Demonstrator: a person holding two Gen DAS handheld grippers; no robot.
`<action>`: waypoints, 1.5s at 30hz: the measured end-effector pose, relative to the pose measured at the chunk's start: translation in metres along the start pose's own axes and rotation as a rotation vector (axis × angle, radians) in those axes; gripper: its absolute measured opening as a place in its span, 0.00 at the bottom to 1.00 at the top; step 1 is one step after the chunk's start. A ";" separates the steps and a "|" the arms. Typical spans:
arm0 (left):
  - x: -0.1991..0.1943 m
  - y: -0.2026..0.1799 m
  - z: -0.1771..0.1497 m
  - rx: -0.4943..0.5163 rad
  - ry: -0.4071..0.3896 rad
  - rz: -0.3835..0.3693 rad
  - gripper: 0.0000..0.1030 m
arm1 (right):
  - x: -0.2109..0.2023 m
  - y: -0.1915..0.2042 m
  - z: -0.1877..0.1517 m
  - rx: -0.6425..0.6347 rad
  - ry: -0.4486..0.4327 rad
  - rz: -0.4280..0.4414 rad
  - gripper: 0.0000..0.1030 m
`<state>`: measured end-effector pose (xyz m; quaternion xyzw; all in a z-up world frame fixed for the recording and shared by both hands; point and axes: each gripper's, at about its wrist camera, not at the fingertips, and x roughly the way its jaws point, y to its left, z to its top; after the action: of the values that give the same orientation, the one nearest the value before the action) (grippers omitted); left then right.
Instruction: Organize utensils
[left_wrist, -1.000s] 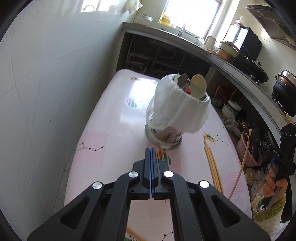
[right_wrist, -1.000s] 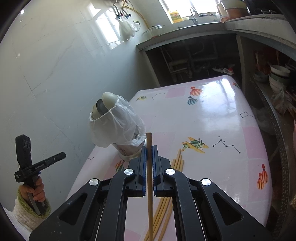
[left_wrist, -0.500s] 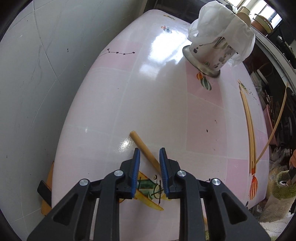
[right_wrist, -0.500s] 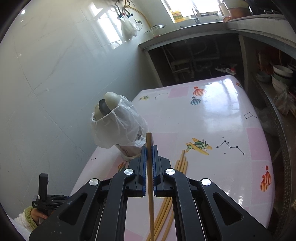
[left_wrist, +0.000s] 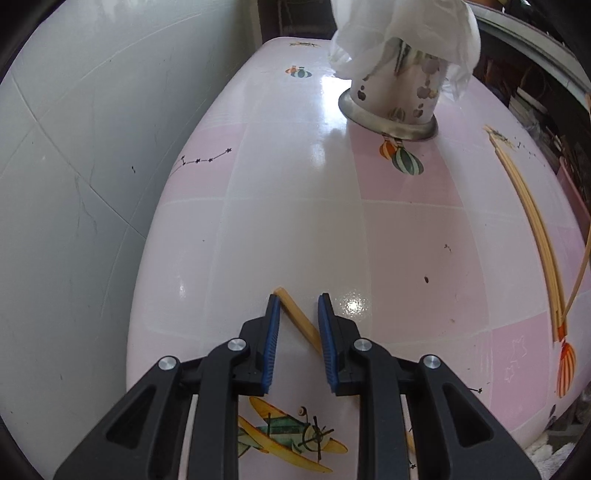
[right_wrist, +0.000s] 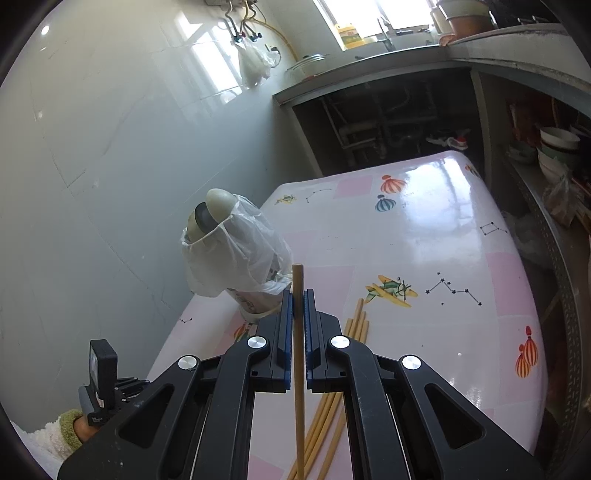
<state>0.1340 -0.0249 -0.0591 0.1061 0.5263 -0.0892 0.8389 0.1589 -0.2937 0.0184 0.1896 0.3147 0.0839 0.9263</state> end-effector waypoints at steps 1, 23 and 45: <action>0.000 -0.003 0.001 0.012 -0.001 0.014 0.17 | 0.000 0.000 0.000 0.001 0.000 0.001 0.04; -0.072 0.017 0.017 -0.126 -0.251 -0.181 0.05 | -0.016 0.013 -0.001 -0.013 -0.030 -0.029 0.04; -0.268 0.042 0.121 -0.073 -0.953 -0.292 0.05 | -0.030 0.062 0.025 -0.093 -0.123 0.005 0.04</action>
<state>0.1346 -0.0071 0.2370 -0.0509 0.0964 -0.2259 0.9680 0.1485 -0.2530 0.0786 0.1520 0.2525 0.0892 0.9514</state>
